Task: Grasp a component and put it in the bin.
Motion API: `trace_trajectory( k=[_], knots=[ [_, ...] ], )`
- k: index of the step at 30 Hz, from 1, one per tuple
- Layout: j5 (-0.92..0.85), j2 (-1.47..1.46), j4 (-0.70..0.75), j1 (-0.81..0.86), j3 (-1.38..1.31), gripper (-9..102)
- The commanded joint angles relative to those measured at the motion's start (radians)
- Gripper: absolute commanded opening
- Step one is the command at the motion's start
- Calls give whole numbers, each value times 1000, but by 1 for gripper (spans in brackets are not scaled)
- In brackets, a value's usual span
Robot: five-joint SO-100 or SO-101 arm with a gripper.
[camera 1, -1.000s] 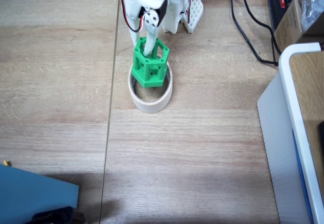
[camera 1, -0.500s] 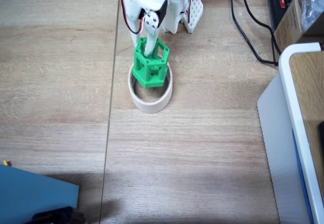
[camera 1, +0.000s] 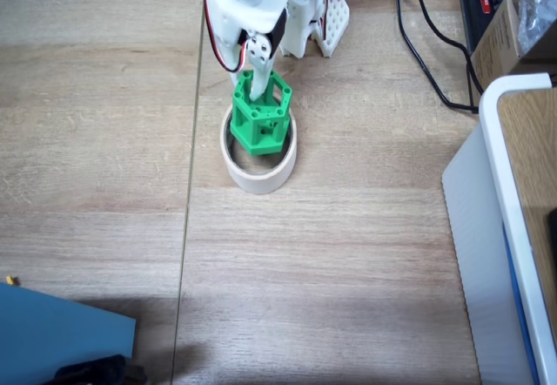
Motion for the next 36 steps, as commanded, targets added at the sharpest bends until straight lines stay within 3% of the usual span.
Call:
trace_trajectory(
  k=[1,19,36],
  knots=[
    [5,-32,-6,2,-28,0],
    [5,-215,-6,2,-238,0],
    [-3,-222,-6,3,-239,2]
  ],
)
